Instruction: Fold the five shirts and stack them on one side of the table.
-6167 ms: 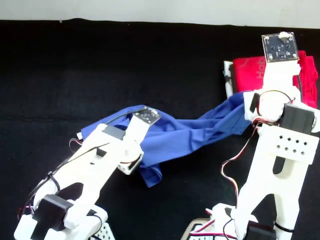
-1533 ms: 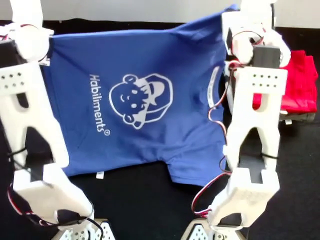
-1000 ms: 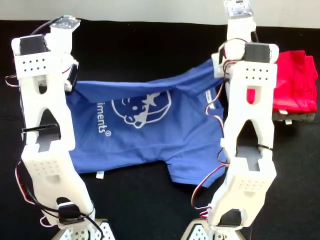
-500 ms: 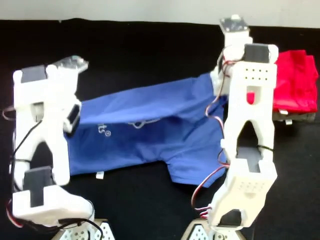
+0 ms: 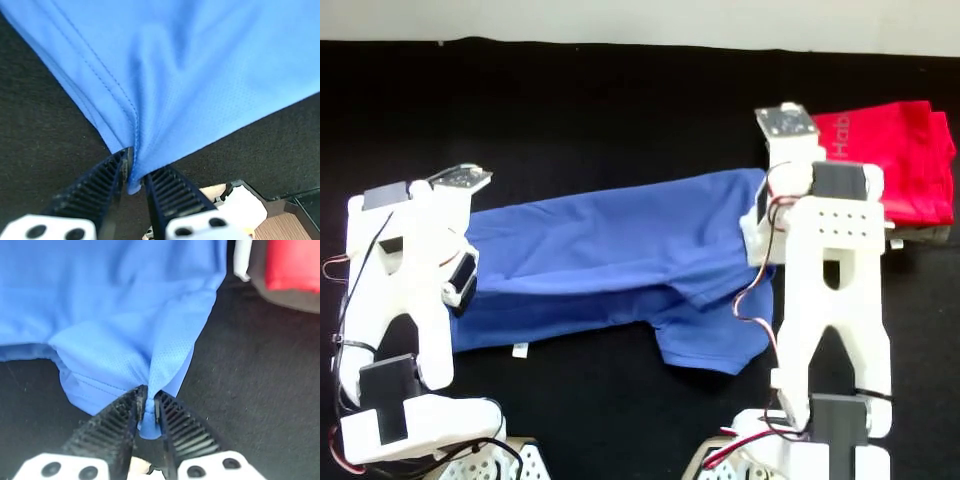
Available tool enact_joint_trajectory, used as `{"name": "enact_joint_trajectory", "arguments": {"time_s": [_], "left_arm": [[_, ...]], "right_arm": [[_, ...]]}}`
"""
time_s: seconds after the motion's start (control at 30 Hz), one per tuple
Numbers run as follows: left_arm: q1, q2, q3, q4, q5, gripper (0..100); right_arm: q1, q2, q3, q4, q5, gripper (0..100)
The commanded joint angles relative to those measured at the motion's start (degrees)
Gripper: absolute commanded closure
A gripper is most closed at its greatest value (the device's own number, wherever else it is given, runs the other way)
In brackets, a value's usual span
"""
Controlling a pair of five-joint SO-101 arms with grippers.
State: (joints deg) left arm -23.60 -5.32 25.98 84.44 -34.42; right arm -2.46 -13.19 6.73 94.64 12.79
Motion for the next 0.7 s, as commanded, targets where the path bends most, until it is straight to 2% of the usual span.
{"name": "enact_joint_trajectory", "arguments": {"time_s": [0.0, 0.33, 0.67], "left_arm": [[-0.84, -2.15, 0.04, -1.67, -0.53, 99], [-1.45, -2.15, 9.89, -9.93, -0.53, 99], [-1.71, -2.15, 15.16, -14.24, -0.62, 99]], "right_arm": [[0.13, -2.42, 4.79, -1.63, -0.09, 99.3], [0.04, -2.95, 20.88, -10.15, 0.0, 99.3], [0.4, -3.12, 26.24, -11.21, 2.11, 99.3]]}}
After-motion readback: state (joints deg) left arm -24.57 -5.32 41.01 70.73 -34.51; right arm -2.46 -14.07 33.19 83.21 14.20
